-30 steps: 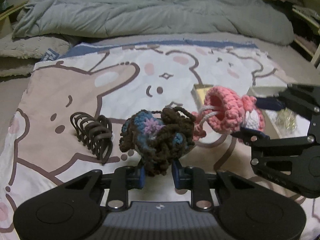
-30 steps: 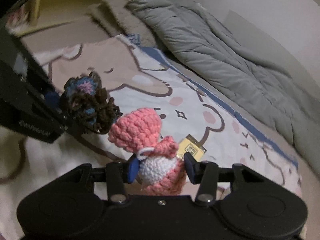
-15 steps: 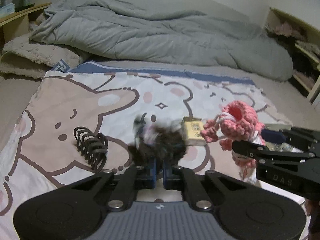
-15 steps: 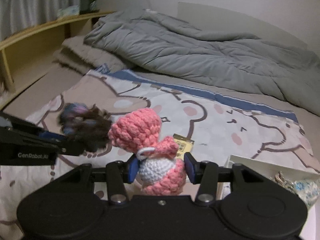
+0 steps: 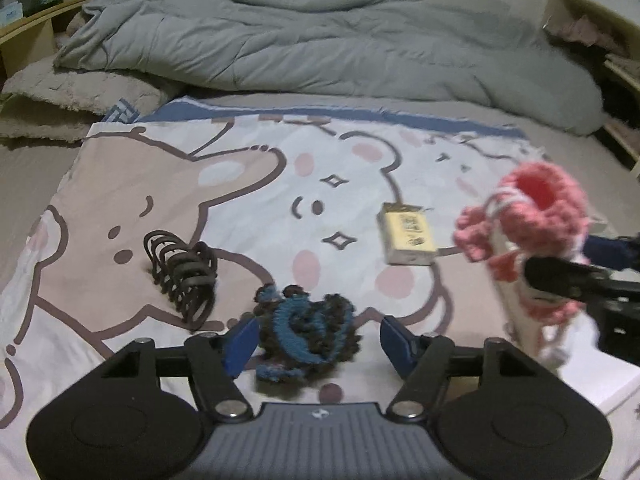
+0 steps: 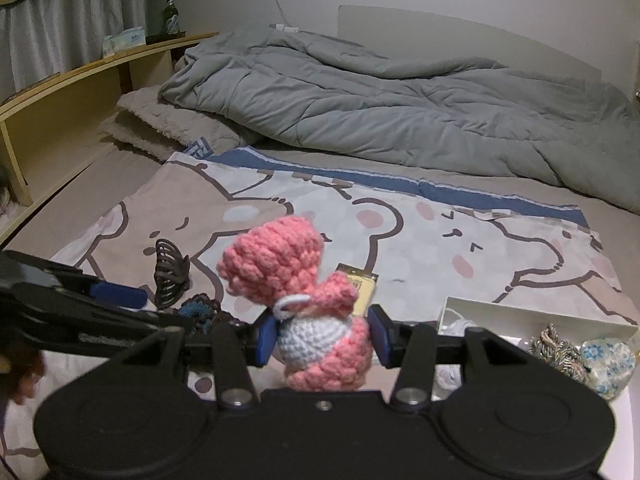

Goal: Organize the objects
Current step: 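Lift the scrunchie and pink doll with both tools toward the white box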

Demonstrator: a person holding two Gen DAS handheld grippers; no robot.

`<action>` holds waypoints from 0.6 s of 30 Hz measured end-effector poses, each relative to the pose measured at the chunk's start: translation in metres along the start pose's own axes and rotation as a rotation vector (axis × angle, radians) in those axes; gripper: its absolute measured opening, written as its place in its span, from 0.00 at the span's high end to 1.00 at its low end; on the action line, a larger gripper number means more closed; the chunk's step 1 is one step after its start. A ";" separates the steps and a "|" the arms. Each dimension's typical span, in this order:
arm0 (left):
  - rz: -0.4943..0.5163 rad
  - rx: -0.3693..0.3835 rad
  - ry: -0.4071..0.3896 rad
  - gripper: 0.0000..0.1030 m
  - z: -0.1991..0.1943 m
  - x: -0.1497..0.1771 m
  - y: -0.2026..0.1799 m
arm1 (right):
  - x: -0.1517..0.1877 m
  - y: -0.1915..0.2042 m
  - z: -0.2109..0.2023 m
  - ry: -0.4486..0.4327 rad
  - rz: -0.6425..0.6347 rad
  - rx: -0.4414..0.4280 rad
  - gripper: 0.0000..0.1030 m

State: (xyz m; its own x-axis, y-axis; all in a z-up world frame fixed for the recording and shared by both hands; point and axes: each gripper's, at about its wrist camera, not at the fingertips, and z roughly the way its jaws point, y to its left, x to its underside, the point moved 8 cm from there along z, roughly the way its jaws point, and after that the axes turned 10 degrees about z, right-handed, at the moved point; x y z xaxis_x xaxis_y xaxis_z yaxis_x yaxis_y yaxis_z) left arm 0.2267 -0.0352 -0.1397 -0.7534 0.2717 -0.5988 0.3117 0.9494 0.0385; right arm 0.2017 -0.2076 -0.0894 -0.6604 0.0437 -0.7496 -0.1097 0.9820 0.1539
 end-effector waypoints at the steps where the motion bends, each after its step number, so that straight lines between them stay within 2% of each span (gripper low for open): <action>1: 0.000 0.001 0.015 0.25 0.007 0.000 0.000 | 0.000 0.000 0.001 0.003 0.000 -0.001 0.53; 3: 0.004 0.009 0.041 0.20 0.019 0.002 -0.001 | 0.000 0.000 0.005 0.011 0.007 -0.011 0.53; 7: 0.010 -0.003 0.099 0.16 0.045 0.003 -0.001 | 0.001 0.001 0.013 0.027 0.012 -0.024 0.53; 14: -0.058 0.013 0.192 0.16 0.084 0.008 -0.002 | 0.002 -0.001 0.030 0.056 0.019 -0.025 0.53; 15: -0.058 0.010 0.198 0.19 0.087 0.008 -0.002 | 0.002 -0.002 0.033 0.059 0.019 -0.024 0.53; 18: -0.068 0.003 0.204 0.35 0.093 0.008 -0.002 | 0.002 -0.006 0.039 0.069 0.027 -0.019 0.53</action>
State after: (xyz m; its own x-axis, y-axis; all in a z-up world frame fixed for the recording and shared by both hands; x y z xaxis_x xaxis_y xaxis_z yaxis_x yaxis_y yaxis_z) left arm 0.2740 -0.0495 -0.2185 -0.8742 0.2332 -0.4260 0.2573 0.9663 0.0008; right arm 0.2299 -0.2060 -0.1172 -0.7128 0.0568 -0.6990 -0.1048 0.9769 0.1863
